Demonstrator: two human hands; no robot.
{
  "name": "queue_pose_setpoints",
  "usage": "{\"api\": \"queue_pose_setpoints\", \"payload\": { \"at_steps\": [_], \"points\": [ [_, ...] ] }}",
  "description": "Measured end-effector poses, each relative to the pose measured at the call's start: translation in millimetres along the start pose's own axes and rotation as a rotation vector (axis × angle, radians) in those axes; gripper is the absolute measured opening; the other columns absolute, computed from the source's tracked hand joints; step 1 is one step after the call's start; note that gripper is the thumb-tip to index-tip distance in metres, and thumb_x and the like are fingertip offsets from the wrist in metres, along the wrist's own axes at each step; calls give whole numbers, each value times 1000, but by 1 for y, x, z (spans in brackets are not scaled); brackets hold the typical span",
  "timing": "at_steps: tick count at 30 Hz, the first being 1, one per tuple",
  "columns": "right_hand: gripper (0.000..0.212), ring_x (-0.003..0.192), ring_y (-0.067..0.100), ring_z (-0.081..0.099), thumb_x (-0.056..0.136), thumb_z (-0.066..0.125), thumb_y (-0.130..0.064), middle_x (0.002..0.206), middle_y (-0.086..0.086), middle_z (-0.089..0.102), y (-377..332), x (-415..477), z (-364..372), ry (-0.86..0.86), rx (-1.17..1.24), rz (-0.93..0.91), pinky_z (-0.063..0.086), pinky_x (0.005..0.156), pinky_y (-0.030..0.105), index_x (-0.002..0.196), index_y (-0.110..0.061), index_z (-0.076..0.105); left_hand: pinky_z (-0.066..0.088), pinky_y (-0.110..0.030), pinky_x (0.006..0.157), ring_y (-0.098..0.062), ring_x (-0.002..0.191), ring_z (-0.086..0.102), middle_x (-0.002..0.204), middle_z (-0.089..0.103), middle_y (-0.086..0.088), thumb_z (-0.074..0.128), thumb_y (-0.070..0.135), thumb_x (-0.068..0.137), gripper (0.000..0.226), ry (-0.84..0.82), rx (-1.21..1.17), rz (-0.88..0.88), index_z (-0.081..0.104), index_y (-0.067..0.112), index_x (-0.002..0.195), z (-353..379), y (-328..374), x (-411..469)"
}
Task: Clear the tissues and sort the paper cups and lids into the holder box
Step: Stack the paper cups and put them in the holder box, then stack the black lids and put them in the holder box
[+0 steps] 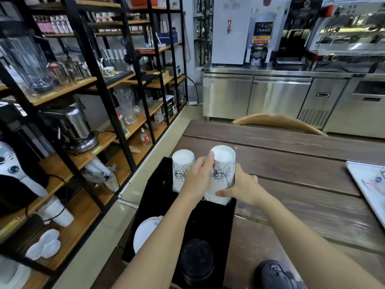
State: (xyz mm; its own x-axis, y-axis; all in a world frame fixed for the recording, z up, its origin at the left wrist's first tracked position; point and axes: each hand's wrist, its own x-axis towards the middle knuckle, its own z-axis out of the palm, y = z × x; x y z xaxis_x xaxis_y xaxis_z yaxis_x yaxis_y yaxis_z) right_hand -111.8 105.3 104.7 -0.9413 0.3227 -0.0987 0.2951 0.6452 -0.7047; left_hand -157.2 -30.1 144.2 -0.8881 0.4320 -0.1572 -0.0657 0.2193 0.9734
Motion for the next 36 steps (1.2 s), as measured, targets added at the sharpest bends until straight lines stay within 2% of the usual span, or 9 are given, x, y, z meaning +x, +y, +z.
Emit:
{"api": "queue_pose_setpoints", "payload": {
  "at_steps": [7,11,16,20,22,25,29,33,36],
  "points": [
    [70,104,13,48,60,77,-49,100,-13,51,8,6,3,43,-101,-30,22,88,34,115,-23,41,40,-25,83,-7,100,54,99,58,13,48,49,89,37,-45,69,61,56,18,109,-5,-7,6],
    [79,120,13,44,61,76,-49,121,-16,51,14,-2,5,71,-52,-83,24,92,39,127,-32,38,43,-32,90,-12,101,56,102,60,6,52,51,86,41,-9,145,103,55,15,107,-1,-8,5],
    [92,140,19,27,75,70,-48,152,0,33,40,-33,-3,144,37,-3,15,112,43,146,-23,16,37,-30,100,-12,111,43,119,49,0,49,40,89,43,351,259,477,49,11,120,21,-18,-19],
    [86,139,22,30,79,65,-48,152,3,33,72,-68,-4,158,30,86,20,116,46,146,-19,20,31,-29,105,-19,120,41,124,52,-14,49,26,88,35,238,394,793,52,6,117,66,-45,-49],
    [79,139,23,31,82,62,-43,151,4,34,90,-86,-3,162,3,128,24,114,49,145,-18,22,30,-28,106,-19,121,42,126,53,-13,51,23,87,34,119,465,820,49,10,118,85,-62,-58],
    [76,139,25,30,85,60,-39,151,9,33,115,-112,2,147,-39,222,27,113,47,146,-16,21,31,-38,112,-22,131,36,139,42,-11,52,29,89,49,-122,555,547,41,11,134,105,-83,-70],
    [81,140,24,28,84,63,-40,153,9,31,132,-145,15,88,-19,325,25,112,36,147,-13,19,23,-36,112,-29,138,25,150,24,-11,54,39,89,72,-364,825,140,19,10,146,121,-114,-78],
    [77,136,27,36,84,63,-40,148,10,39,143,-167,32,-3,-14,434,31,110,39,144,-12,24,27,-39,110,-34,138,21,149,17,-15,61,46,82,84,-541,901,-206,20,6,144,128,-137,-83],
    [60,122,31,49,83,61,-41,132,12,54,150,-175,46,-31,-17,481,40,100,45,130,-11,39,31,-39,108,-34,137,24,147,18,-14,63,44,81,81,-559,875,-301,26,7,142,130,-149,-86]
  ]
}}
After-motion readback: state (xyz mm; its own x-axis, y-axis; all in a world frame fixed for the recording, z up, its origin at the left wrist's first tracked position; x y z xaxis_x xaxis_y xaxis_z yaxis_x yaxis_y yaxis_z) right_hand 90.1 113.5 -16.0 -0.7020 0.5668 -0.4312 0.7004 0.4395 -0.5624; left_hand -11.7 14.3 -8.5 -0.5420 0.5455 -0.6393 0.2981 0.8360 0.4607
